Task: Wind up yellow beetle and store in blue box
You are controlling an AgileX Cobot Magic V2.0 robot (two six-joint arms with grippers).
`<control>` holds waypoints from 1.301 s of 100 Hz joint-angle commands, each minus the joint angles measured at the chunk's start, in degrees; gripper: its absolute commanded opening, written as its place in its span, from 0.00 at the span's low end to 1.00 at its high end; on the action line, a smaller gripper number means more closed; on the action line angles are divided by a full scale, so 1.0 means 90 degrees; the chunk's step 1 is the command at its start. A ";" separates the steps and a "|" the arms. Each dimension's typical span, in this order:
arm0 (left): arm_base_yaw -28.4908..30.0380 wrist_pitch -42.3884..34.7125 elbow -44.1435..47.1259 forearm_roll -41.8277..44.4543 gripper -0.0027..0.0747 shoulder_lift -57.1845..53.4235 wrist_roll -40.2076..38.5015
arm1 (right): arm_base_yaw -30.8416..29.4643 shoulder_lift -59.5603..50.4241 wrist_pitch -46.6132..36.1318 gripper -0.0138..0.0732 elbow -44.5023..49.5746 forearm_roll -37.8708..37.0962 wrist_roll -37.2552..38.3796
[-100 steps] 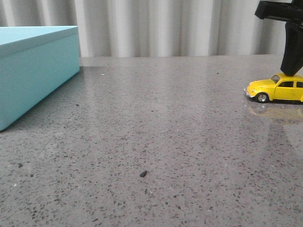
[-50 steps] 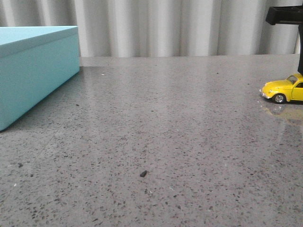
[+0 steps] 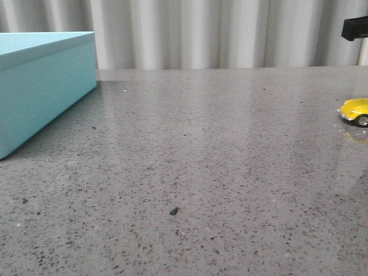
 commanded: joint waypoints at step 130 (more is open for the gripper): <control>0.0014 -0.0514 -0.0222 -0.0045 0.01 0.0101 -0.0043 | -0.0252 -0.2230 -0.0147 0.09 -0.1112 0.0780 0.0005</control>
